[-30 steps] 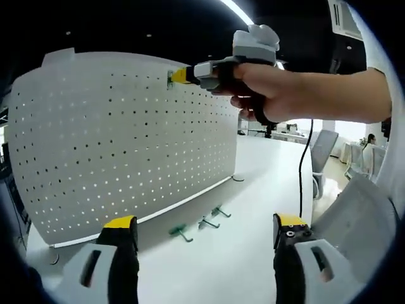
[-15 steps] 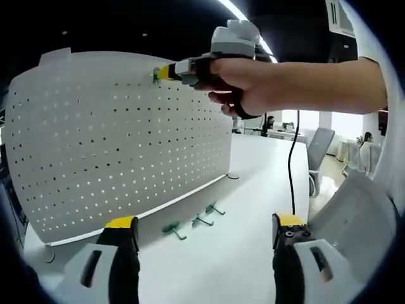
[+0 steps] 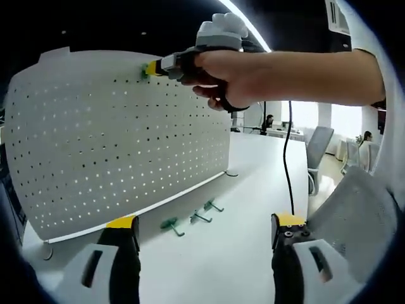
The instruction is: Insert the hook assembly into the mounting plate slot until the hook locks in place.
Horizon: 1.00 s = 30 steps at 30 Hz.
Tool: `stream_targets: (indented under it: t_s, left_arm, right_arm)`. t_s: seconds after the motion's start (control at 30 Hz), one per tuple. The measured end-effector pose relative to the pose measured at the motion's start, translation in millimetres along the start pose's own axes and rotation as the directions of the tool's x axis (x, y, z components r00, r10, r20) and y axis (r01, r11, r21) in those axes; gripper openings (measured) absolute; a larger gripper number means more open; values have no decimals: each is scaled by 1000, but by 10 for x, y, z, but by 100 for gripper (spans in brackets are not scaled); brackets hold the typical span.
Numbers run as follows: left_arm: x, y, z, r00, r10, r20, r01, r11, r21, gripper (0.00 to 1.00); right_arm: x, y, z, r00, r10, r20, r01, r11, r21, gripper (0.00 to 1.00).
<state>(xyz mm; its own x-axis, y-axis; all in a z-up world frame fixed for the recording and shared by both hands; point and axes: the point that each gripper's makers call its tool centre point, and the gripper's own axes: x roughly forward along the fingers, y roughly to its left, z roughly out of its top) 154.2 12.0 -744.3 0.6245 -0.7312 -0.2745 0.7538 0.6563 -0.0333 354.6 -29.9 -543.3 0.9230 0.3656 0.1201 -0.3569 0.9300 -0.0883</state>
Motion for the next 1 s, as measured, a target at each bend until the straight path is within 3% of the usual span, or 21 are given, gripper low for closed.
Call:
stream_targets:
  t_s: [0.5, 0.73, 0.93, 1.0]
  left_arm:
    - [-18, 31, -57, 1000, 5, 0, -5, 1000, -18, 88]
    - [-16, 17, -60, 1000, 0, 2, 0, 1000, -22, 87]
    - [-21, -23, -60, 1000, -7, 3, 7, 1000, -23, 87]
    - [-27, -36, -55, 1000, -10, 2, 10, 1000, -20, 86]
  right_arm:
    - [90, 50, -71, 1000, -7, -12, 7, 1000, 9, 1]
    - [111, 54, -77, 997, -64, -33, 65, 998, 14, 1]
    - [143, 40, -88, 985, -158, -69, 162, 986, 45, 1]
    - [162, 44, -82, 983, -169, -74, 171, 985, 22, 1]
